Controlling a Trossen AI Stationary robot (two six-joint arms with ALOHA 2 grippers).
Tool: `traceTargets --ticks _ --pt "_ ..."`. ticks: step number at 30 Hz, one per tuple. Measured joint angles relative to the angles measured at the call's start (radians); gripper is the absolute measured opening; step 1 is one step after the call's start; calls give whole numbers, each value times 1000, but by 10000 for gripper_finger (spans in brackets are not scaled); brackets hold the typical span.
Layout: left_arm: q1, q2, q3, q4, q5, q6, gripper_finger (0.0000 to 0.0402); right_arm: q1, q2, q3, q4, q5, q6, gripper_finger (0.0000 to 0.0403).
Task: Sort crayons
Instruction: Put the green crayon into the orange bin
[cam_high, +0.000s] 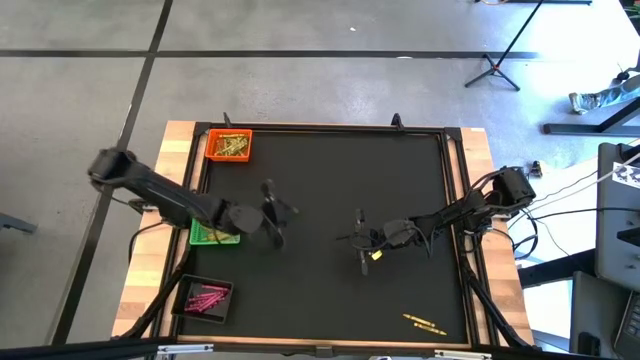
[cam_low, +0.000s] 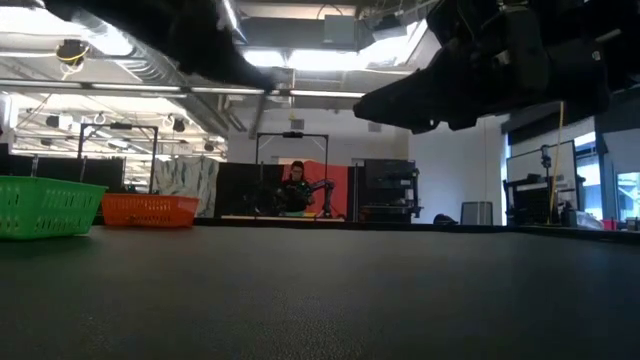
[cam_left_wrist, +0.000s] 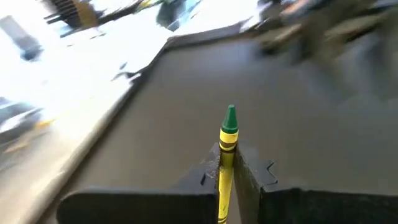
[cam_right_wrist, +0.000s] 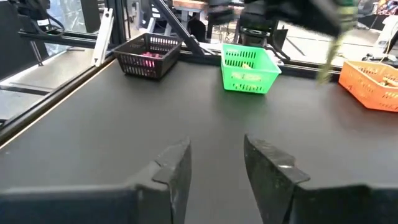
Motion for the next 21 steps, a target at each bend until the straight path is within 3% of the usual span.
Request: traceTargets --ticks 4,7,14,21 --pt "47 -136 0 -264 -173 -26 9 0 0 0 -8 0 0 144" --pt "95 -206 0 -403 -203 -76 9 0 0 0 -7 0 1 143" --pt "146 -308 7 -691 -22 -219 9 0 0 -1 -39 0 3 143" --pt "136 -320 178 -1098 100 -427 9 0 0 -2 -48 0 5 143"
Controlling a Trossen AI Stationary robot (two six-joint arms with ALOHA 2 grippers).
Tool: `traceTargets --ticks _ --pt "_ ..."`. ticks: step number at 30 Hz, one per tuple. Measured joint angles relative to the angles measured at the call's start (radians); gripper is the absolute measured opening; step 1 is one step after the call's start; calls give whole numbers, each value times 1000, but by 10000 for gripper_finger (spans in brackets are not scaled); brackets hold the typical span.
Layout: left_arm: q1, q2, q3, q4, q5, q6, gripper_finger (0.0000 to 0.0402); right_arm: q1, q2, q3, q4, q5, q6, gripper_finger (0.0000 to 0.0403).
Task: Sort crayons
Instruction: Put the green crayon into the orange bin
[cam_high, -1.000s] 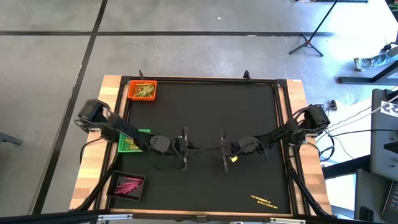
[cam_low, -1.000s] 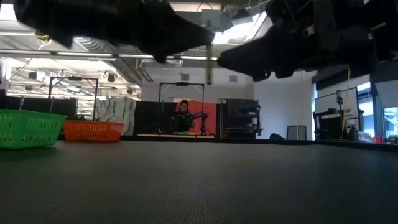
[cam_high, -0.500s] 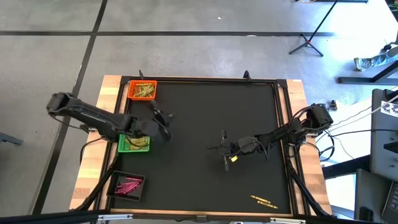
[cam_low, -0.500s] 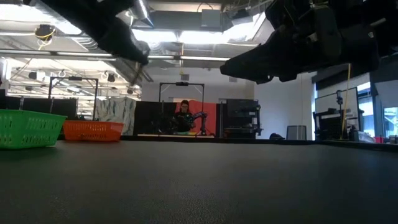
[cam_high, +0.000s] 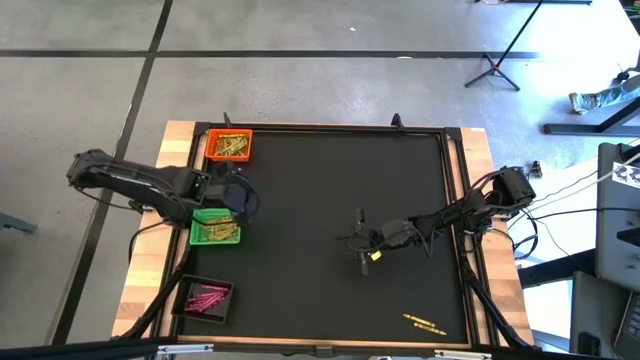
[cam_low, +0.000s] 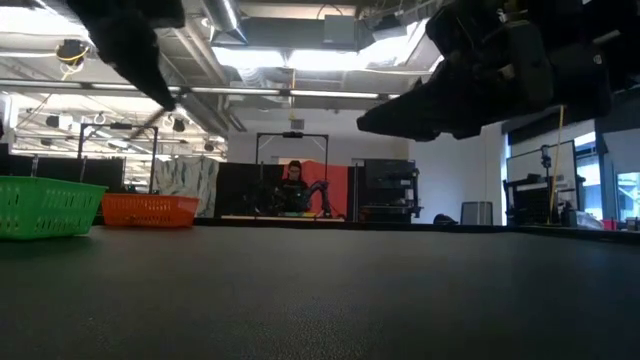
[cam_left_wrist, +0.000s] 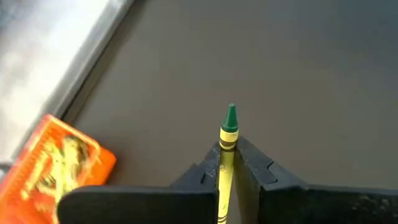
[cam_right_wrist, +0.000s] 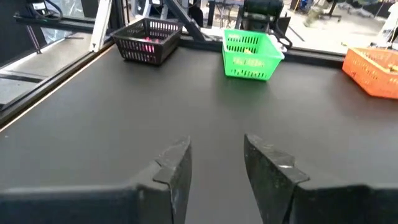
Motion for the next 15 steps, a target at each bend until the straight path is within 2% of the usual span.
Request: traceTargets --ticks 7,15 --pt "-37 0 87 -201 173 -145 9 0 0 0 -35 0 21 143" --pt "-76 1 36 -312 261 -262 9 0 0 0 -49 20 18 143"
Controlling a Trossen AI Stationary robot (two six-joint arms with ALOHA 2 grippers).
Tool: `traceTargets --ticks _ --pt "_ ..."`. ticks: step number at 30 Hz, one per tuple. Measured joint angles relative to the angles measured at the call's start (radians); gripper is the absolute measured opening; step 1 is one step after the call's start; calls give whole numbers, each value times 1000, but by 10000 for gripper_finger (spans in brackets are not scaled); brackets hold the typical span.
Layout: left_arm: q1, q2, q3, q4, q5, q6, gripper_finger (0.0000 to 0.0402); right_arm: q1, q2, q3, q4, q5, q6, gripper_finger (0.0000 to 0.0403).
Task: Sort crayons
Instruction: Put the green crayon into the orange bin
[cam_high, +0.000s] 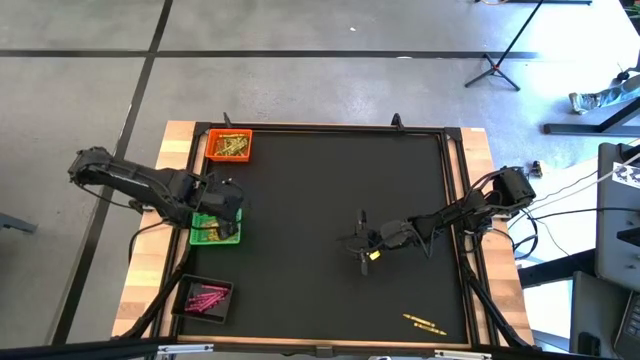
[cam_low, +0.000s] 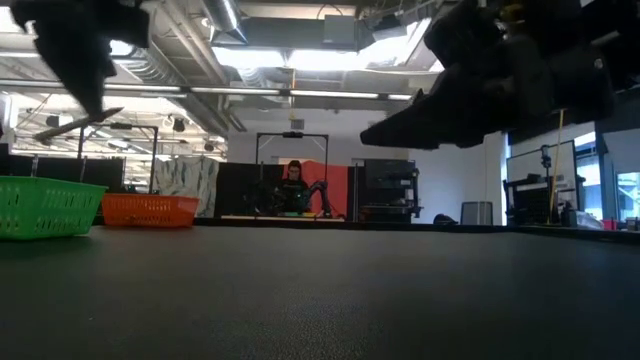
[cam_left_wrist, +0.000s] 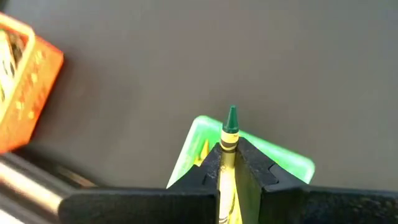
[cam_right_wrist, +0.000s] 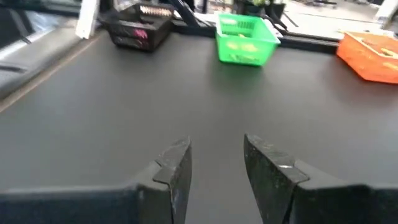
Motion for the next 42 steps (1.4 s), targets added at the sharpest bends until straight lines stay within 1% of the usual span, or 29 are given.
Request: traceTargets --ticks 2,4,6,8,12,15,18,23,27,30,32,35,40,42 --pt "1 0 -24 -19 13 -5 9 0 0 0 -21 37 -21 143" --pt "12 0 -38 -21 15 -6 9 0 0 0 -31 98 -56 143" --pt "40 13 -40 -18 14 11 9 -7 0 0 -39 156 -105 143" --pt "81 31 -40 -12 14 43 9 -24 0 0 -40 181 -138 143" --pt "202 83 -39 -9 14 145 9 -82 0 0 -44 182 -155 143" --pt "309 126 -39 -6 10 253 9 -127 0 0 -63 179 -154 143" --pt "422 174 -20 0 -30 345 9 -169 0 0 -72 152 -148 143" --pt "594 248 54 26 -110 458 9 -218 0 0 -103 90 -127 143" --pt "733 306 81 84 -186 580 9 -243 0 0 -140 55 -130 143" --pt "826 350 81 154 -196 695 9 -265 0 0 -144 47 -147 143" --pt "874 380 81 209 -198 752 9 -282 0 0 -144 48 -157 143" --pt "924 425 81 288 -229 837 9 -307 0 0 -144 47 -177 143" --pt "964 483 81 395 -284 969 9 -345 0 0 -144 47 -203 143" --pt "975 502 81 414 -288 985 9 -357 0 0 -144 47 -211 143"
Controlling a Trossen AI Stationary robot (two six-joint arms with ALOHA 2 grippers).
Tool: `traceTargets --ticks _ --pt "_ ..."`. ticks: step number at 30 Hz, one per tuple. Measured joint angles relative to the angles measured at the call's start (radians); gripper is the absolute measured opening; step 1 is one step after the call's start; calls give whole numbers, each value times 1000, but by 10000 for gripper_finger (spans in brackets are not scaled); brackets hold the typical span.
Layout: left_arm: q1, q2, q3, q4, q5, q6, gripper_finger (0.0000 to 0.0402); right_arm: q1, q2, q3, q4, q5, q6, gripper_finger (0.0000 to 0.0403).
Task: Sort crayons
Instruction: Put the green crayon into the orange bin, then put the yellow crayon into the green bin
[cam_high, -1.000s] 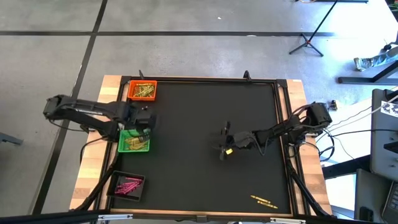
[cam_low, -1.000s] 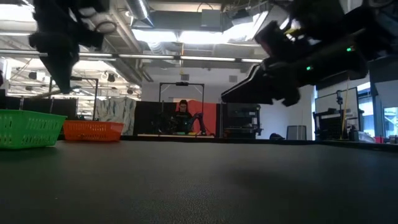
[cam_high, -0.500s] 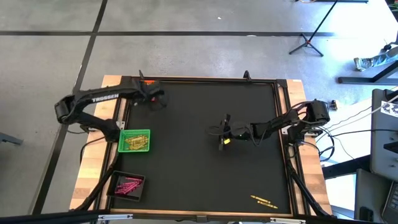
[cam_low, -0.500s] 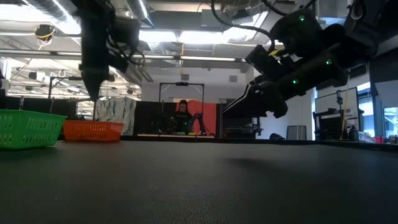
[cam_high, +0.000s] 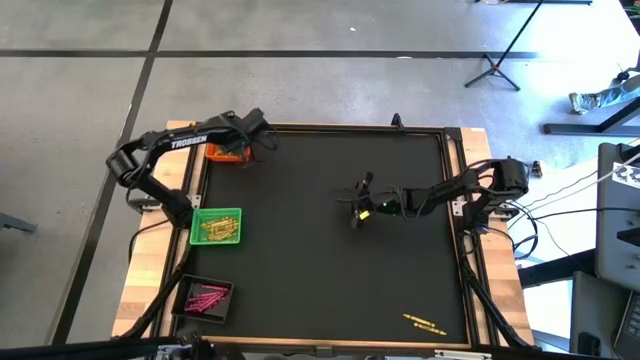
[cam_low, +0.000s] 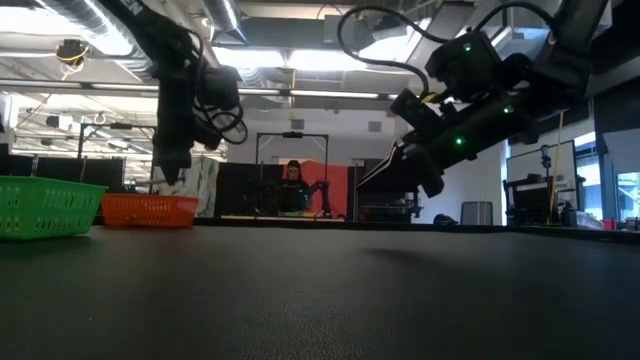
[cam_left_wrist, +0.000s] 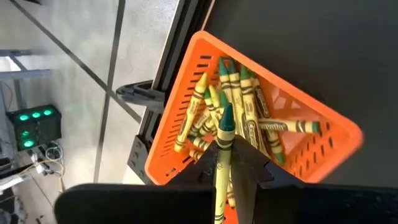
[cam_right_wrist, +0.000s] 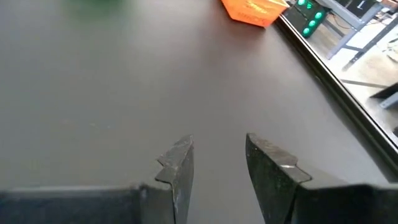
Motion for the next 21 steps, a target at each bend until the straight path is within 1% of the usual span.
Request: traceTargets --ticks 3,5,9,13,16,19,21 --pt "16 23 0 3 -8 12 10 -14 0 0 0 0 -1 143" --pt "25 28 0 2 -11 23 18 -24 0 0 0 -1 -1 143" --pt "30 29 0 2 -28 25 53 -25 0 0 0 -3 -9 143" --pt "20 29 0 -7 -78 11 91 -23 0 0 0 -3 -25 143" --pt "-24 29 12 -53 -92 -58 104 -23 0 0 0 -2 -25 143" --pt "-99 23 51 -106 -52 -135 107 -22 0 0 1 -2 -24 143" --pt "-161 2 61 -110 -12 -164 107 -17 0 0 1 -8 -13 143"
